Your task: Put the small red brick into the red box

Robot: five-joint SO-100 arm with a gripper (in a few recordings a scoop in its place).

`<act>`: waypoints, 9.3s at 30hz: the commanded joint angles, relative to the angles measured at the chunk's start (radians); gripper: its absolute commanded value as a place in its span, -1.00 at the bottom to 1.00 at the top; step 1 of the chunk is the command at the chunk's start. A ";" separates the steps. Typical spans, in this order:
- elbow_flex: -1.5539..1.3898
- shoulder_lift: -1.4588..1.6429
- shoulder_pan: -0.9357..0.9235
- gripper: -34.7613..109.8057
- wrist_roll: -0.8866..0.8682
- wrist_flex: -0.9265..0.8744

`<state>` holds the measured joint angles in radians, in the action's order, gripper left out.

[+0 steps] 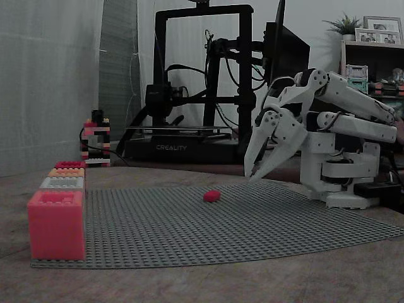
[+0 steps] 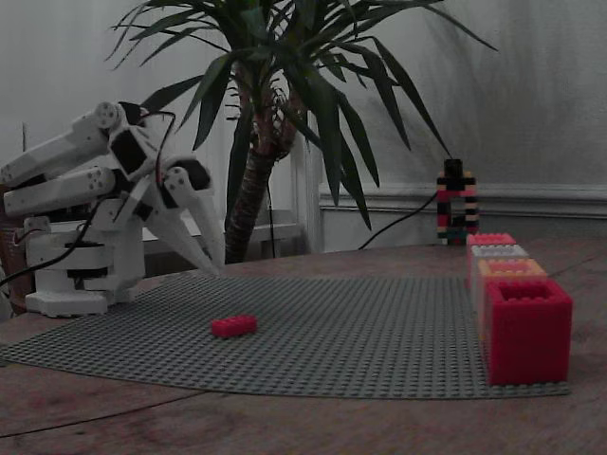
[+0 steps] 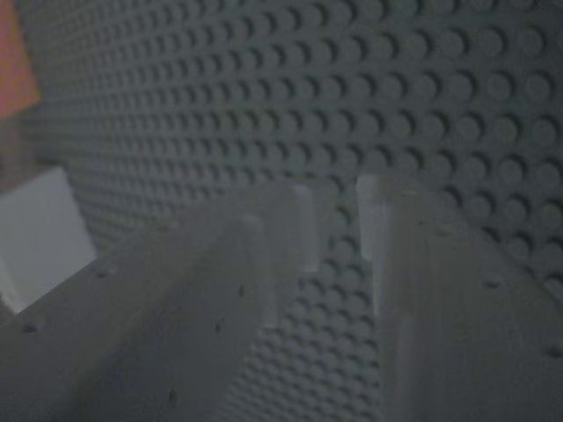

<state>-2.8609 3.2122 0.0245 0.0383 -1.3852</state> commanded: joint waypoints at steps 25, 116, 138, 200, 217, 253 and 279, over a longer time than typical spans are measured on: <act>0.014 -0.043 0.005 -0.52 -0.034 0.008; 0.931 -1.649 -0.348 -0.52 0.023 0.196; 1.870 -2.115 -0.370 -0.52 0.114 0.477; 1.701 -1.931 -0.233 -0.52 0.137 0.696; 0.449 -0.830 -0.094 -0.52 0.143 0.446; 0.008 0.002 -0.094 -0.52 0.081 -0.018; 0.008 0.009 -0.067 -0.52 -0.003 -0.025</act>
<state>-2.8624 3.2045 -0.0445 0.0399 -1.3852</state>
